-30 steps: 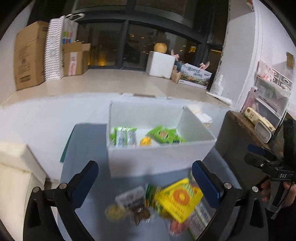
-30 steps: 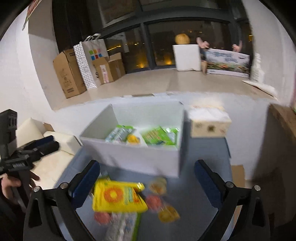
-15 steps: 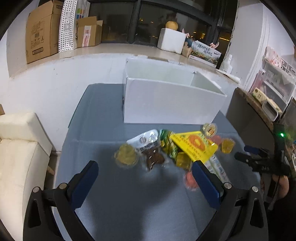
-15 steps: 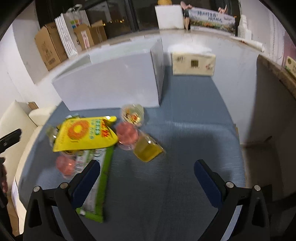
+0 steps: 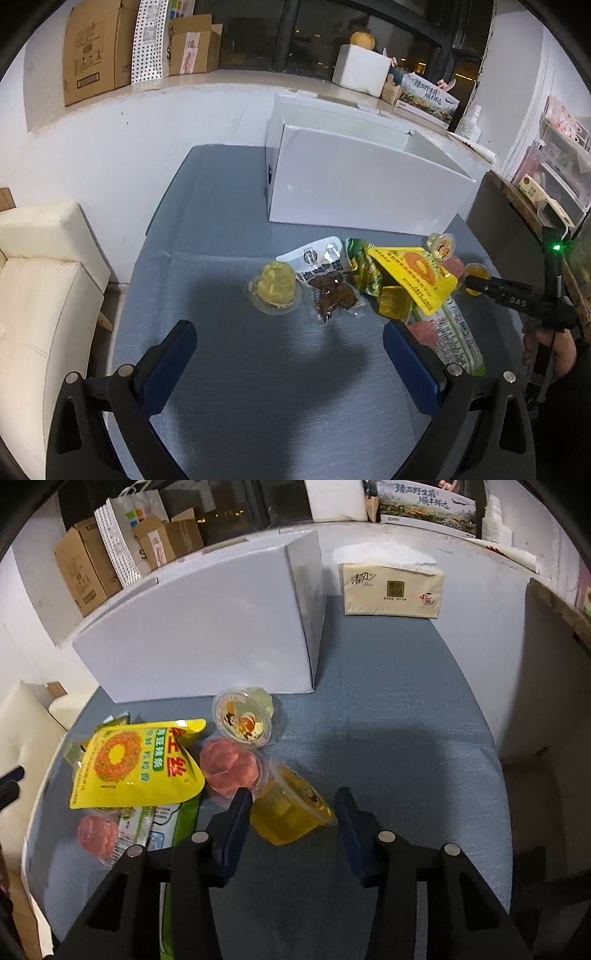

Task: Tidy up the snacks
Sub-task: 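Grasp a yellow jelly cup with the right gripper while the left grasps another, then carry both jelly cups into the white box and release them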

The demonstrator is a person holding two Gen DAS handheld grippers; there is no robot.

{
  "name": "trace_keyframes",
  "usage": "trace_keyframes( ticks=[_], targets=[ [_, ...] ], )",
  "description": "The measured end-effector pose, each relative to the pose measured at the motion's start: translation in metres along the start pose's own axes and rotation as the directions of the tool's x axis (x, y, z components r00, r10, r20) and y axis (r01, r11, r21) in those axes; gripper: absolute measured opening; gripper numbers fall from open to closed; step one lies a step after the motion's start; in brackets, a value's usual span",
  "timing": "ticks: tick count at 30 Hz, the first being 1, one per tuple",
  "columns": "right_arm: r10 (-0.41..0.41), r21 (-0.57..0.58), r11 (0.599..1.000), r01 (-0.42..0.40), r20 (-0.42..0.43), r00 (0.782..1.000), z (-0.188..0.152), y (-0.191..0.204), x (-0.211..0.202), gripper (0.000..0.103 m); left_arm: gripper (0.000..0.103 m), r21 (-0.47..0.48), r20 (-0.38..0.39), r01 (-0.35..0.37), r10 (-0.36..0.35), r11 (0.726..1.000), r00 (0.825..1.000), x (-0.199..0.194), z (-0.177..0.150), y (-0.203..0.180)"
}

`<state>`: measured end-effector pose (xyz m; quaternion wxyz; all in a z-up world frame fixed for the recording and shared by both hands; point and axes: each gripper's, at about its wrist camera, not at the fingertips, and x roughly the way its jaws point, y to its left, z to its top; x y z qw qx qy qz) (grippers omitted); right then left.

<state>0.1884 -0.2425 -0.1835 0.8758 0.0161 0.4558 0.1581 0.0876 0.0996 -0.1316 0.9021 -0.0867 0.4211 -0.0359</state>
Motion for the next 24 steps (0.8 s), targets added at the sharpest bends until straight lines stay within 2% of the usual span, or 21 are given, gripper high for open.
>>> trace_keyframes(
  ticks=[4, 8, 16, 18, 20, 22, 24],
  targets=[
    [0.016, 0.019, 1.0, -0.016, 0.008, 1.0, -0.005, -0.003, -0.008, 0.05, 0.103, -0.004, -0.018, -0.001, 0.001, 1.0, 1.0, 0.011, 0.001, 0.007],
    [0.039, 0.036, 0.999, -0.041, 0.039, 0.998, -0.009, 0.0, -0.027, 0.05, 0.103, 0.015, -0.027, -0.033, 0.033, 0.999, 0.999, 0.027, 0.009, 0.012],
    [0.08, 0.016, 0.996, -0.082, 0.097, 0.992, -0.019, 0.017, -0.067, 0.05, 0.102, 0.036, -0.04, -0.033, 0.035, 0.999, 0.999, 0.065, 0.027, 0.015],
    [0.081, 0.015, 0.996, -0.083, 0.104, 0.991, -0.02, 0.019, -0.071, 0.05, 0.094, 0.024, -0.041, -0.021, 0.022, 1.0, 0.999, 0.072, 0.029, 0.017],
    [0.083, 0.012, 0.996, -0.085, 0.102, 0.991, -0.021, 0.02, -0.072, 0.05, 0.07, 0.015, -0.051, -0.016, 0.017, 1.0, 0.999, 0.078, 0.029, 0.019],
    [0.087, 0.013, 0.996, -0.089, 0.098, 0.991, -0.022, 0.021, -0.071, 0.05, 0.063, 0.001, -0.059, 0.02, -0.02, 1.0, 0.998, 0.082, 0.028, 0.021],
    [0.09, 0.015, 0.996, -0.092, 0.091, 0.992, -0.023, 0.022, -0.069, 0.05, 0.052, 0.001, -0.047, 0.039, -0.039, 0.999, 0.998, 0.08, 0.027, 0.022]
  ],
)
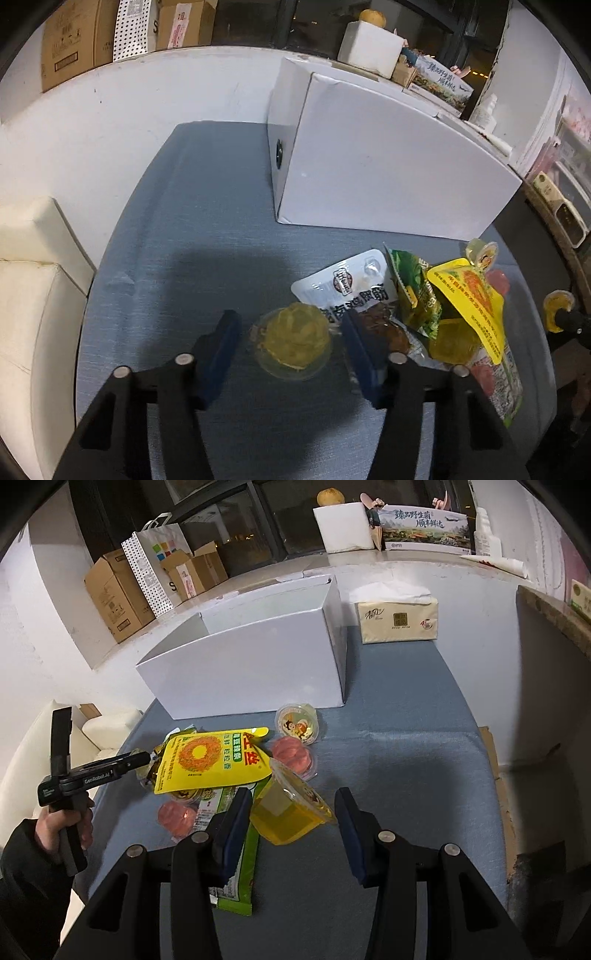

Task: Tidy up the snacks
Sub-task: 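Carry both jelly cups into the white box and release them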

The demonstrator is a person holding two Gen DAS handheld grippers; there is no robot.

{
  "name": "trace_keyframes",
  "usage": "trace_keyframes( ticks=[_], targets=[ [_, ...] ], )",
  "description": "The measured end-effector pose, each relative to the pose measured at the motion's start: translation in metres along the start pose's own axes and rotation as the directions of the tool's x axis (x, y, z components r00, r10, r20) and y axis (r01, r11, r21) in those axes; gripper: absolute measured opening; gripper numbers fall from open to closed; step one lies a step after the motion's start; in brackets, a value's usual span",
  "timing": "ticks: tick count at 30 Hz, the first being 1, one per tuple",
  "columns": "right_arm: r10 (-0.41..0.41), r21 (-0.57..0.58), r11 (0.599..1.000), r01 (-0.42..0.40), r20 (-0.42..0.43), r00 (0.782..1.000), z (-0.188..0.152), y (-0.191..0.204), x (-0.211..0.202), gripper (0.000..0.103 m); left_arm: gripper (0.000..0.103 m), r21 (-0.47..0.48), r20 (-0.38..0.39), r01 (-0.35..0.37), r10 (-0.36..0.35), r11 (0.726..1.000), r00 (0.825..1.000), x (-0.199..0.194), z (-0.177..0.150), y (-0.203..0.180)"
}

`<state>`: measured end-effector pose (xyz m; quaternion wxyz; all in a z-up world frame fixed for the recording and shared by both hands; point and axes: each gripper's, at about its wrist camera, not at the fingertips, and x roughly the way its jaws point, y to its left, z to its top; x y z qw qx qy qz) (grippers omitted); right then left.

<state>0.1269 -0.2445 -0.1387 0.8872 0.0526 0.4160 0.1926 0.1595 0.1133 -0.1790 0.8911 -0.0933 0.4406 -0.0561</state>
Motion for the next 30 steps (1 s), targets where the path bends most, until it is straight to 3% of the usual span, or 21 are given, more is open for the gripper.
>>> trace_keyframes(
  ticks=[1, 2, 9, 14, 23, 30],
  targets=[
    [0.003, -0.001, 1.0, -0.003, -0.003, 1.0, 0.0, 0.0, 0.0, 0.05, 0.036, 0.004, 0.011, 0.0, 0.0, 1.0, 1.0, -0.003, 0.0, -0.001],
    [0.006, -0.002, 1.0, -0.006, -0.004, 1.0, -0.001, 0.001, 0.001, 0.05, 0.035, 0.006, 0.016, -0.004, 0.004, 1.0, 1.0, -0.005, 0.0, -0.001],
    [0.024, -0.017, 1.0, -0.024, 0.004, 1.0, 0.0, 0.009, -0.003, 0.05, 0.035, 0.0, 0.049, 0.021, -0.021, 1.0, 0.999, -0.027, -0.003, 0.005],
    [0.042, -0.041, 0.998, -0.041, 0.028, 0.999, 0.01, 0.019, -0.008, 0.05, 0.035, 0.035, 0.132, 0.044, -0.049, 0.998, 0.99, -0.067, 0.012, -0.007],
    [0.096, -0.143, 0.987, -0.077, 0.133, 0.986, 0.075, 0.055, -0.022, 0.05, 0.035, 0.171, 0.267, 0.099, -0.143, 0.98, 0.953, -0.105, 0.093, -0.06],
    [0.078, -0.166, 0.985, -0.05, 0.166, 0.983, 0.158, 0.055, 0.007, 0.05, 0.035, 0.205, 0.288, 0.108, -0.166, 0.973, 0.943, -0.077, 0.164, -0.097]
  ],
)
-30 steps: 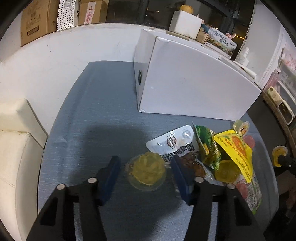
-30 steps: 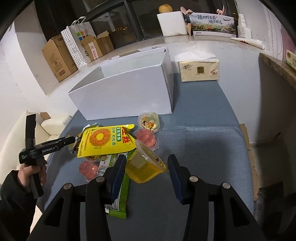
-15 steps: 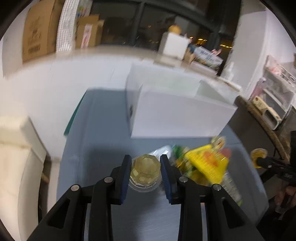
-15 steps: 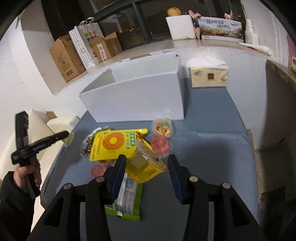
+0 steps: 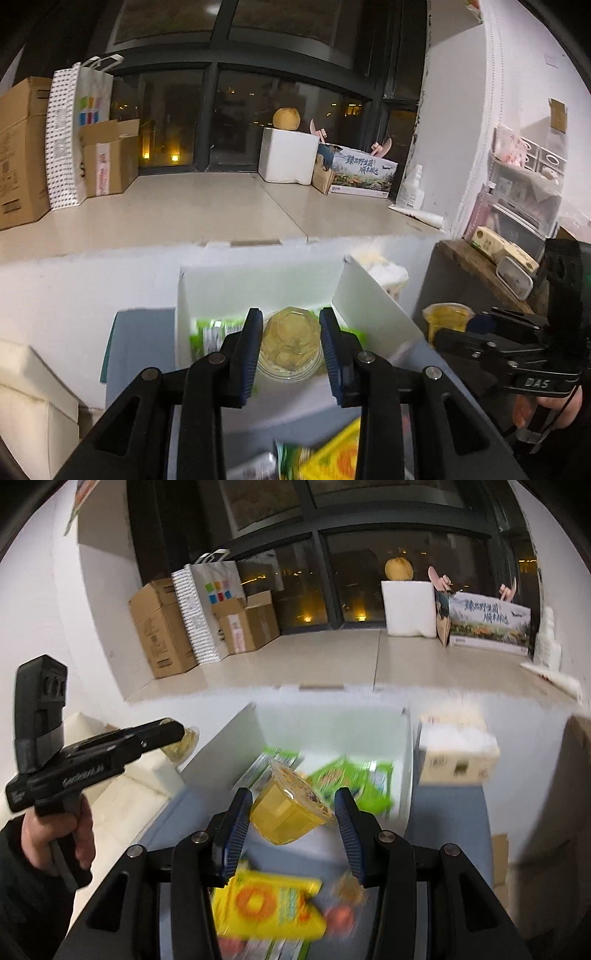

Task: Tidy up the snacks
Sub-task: 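Carry both jelly cups into the white box and release them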

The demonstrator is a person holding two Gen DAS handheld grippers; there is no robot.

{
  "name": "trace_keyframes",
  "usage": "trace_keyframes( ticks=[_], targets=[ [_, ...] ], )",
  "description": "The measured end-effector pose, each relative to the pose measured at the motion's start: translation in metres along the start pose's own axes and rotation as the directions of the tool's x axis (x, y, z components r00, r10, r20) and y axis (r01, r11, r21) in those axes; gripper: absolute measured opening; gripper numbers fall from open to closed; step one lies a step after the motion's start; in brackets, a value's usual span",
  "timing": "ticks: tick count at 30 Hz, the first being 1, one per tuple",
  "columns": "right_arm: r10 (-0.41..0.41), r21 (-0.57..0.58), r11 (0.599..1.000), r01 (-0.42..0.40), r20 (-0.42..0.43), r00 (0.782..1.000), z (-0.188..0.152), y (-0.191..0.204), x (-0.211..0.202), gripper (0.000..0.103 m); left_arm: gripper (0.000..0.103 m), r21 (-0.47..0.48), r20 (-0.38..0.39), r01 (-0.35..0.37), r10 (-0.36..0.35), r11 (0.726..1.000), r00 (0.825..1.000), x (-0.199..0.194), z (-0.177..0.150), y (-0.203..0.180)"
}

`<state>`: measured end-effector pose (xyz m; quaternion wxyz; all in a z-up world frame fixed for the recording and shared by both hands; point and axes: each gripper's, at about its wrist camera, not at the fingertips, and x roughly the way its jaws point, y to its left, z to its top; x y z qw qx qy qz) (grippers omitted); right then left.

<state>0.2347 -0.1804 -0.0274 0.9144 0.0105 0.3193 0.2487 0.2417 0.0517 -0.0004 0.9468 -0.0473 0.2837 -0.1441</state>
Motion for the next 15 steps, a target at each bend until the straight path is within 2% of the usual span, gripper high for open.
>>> trace_keyframes(
  ticks=[5, 11, 12, 13, 14, 15],
  targets=[
    [-0.008, 0.1, 0.995, 0.015, -0.07, 0.997, 0.021, -0.034, 0.047, 0.05, 0.035, -0.024, -0.076, -0.02, 0.018, 1.0, 0.997, 0.047, 0.012, 0.003],
    [-0.016, 0.099, 0.995, 0.029, -0.129, 0.991, 0.017, -0.041, 0.076, 0.051, 0.037, -0.016, -0.148, -0.02, 0.017, 1.0, 0.989, 0.071, -0.003, 0.005],
    [-0.03, 0.096, 0.994, 0.044, -0.141, 0.99, 0.016, -0.041, 0.08, 0.056, 0.039, -0.018, -0.143, -0.039, 0.036, 0.999, 0.989, 0.072, -0.005, 0.005],
    [-0.048, 0.087, 0.994, 0.061, -0.141, 0.989, 0.015, -0.041, 0.081, 0.063, 0.054, -0.017, -0.139, -0.065, 0.062, 0.998, 0.988, 0.072, -0.006, 0.006],
    [-0.057, 0.083, 0.994, 0.069, -0.134, 0.989, 0.014, -0.041, 0.081, 0.085, 0.08, -0.02, -0.14, -0.068, 0.065, 0.997, 0.988, 0.072, -0.007, 0.007],
    [-0.06, 0.082, 0.994, 0.07, -0.128, 0.99, 0.014, -0.041, 0.081, 0.098, 0.091, -0.029, -0.136, -0.07, 0.066, 0.997, 0.989, 0.071, -0.008, 0.009]
  ],
)
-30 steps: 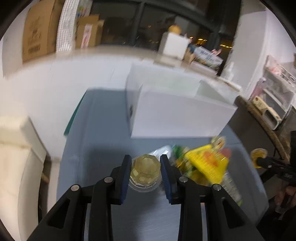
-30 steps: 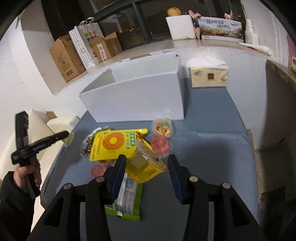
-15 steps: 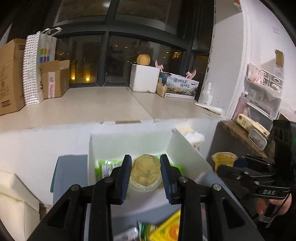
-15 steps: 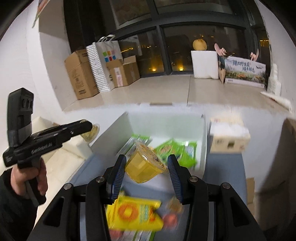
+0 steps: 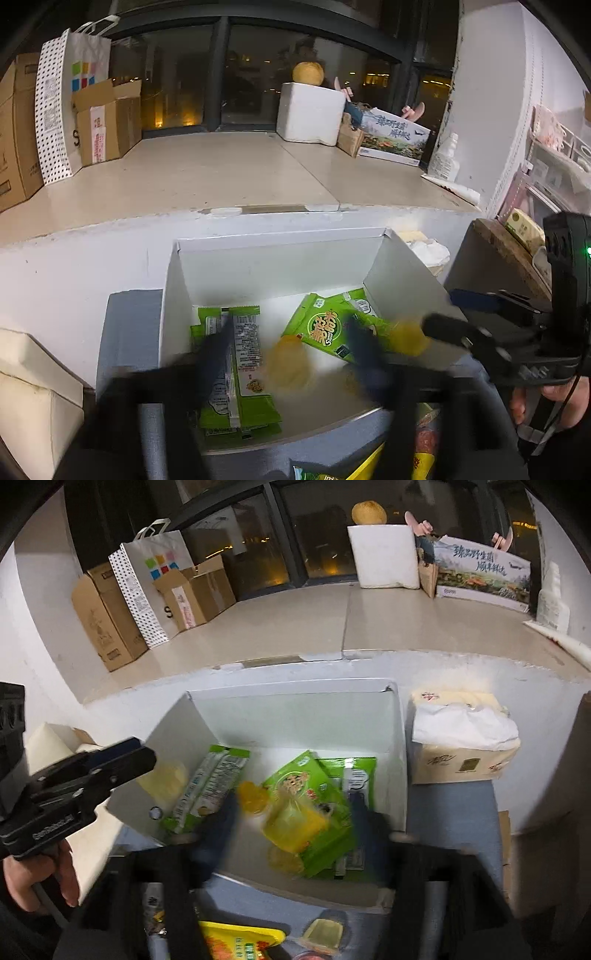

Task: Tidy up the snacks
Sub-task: 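Carry both jelly cups into the white box and release them, then move both grippers back over the remaining snacks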

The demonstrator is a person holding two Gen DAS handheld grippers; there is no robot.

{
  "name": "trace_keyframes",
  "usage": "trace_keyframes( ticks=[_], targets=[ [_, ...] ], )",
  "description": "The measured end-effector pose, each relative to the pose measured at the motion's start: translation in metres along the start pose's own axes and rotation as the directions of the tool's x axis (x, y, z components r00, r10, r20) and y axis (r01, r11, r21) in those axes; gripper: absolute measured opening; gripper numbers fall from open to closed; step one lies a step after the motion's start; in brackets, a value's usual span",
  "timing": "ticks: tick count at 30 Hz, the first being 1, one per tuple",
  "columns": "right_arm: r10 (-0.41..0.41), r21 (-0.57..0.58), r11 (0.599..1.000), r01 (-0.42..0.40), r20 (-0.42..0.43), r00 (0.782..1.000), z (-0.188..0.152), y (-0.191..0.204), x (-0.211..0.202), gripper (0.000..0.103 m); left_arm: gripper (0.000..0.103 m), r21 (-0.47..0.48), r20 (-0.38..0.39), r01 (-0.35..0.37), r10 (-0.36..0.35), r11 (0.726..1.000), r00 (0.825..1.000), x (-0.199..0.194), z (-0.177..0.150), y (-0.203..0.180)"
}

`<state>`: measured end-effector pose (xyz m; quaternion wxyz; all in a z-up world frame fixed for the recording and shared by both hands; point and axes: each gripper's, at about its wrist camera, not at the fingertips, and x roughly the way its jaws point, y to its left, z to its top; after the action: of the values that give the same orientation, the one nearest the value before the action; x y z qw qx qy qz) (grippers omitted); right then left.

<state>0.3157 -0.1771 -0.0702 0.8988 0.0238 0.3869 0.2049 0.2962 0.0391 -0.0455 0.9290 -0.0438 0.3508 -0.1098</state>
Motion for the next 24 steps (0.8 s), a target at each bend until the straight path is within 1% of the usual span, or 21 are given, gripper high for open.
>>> trace_keyframes(
  ticks=[1, 2, 4, 5, 9, 14, 17, 19, 21, 24],
  targets=[
    [0.004, -0.002, 1.0, -0.004, 0.0, 1.0, 0.0, -0.001, -0.001, 0.099, 0.102, -0.005, 0.012, -0.003, 0.003, 1.0, 1.0, -0.003, -0.001, 0.002],
    [0.009, -0.005, 1.0, -0.009, -0.007, 1.0, 0.0, -0.001, -0.001, 0.099, 0.103, -0.006, 0.019, -0.004, 0.004, 1.0, 1.0, -0.005, -0.001, 0.003],
    [0.005, -0.016, 1.0, -0.005, -0.003, 1.0, 0.0, 0.0, -0.006, 0.099, 0.103, -0.009, 0.004, -0.005, 0.005, 1.0, 1.0, -0.006, -0.001, 0.004],
    [0.002, -0.021, 1.0, -0.002, 0.004, 1.0, 0.001, 0.002, -0.008, 0.102, 0.103, -0.008, 0.004, -0.01, 0.01, 1.0, 1.0, -0.007, -0.001, 0.004],
    [-0.006, -0.06, 0.998, 0.009, 0.047, 0.999, 0.003, 0.012, -0.025, 0.103, 0.103, 0.002, 0.01, -0.029, 0.029, 1.0, 1.0, -0.014, -0.002, 0.001],
    [0.02, -0.087, 0.996, -0.011, 0.101, 0.995, -0.001, 0.023, -0.054, 0.103, 0.103, 0.017, 0.016, -0.018, 0.018, 1.0, 1.0, -0.035, -0.01, -0.005],
    [0.044, -0.114, 0.993, -0.028, 0.144, 0.989, -0.014, 0.031, -0.08, 0.103, 0.103, 0.021, 0.042, -0.011, 0.01, 1.0, 0.999, -0.059, -0.025, -0.008],
    [0.056, -0.128, 0.991, -0.037, 0.154, 0.987, -0.029, 0.035, -0.094, 0.103, 0.103, 0.02, 0.05, -0.004, 0.003, 1.0, 0.999, -0.072, -0.039, -0.008],
    [0.069, -0.138, 0.989, -0.048, 0.148, 0.987, -0.05, 0.037, -0.104, 0.103, 0.103, 0.012, 0.057, 0.007, -0.008, 1.0, 0.998, -0.085, -0.055, -0.008],
    [0.069, -0.136, 0.989, -0.054, 0.11, 0.991, -0.087, 0.036, -0.109, 0.103, 0.103, -0.012, 0.064, 0.022, -0.021, 1.0, 0.998, -0.103, -0.085, -0.009]
  ],
)
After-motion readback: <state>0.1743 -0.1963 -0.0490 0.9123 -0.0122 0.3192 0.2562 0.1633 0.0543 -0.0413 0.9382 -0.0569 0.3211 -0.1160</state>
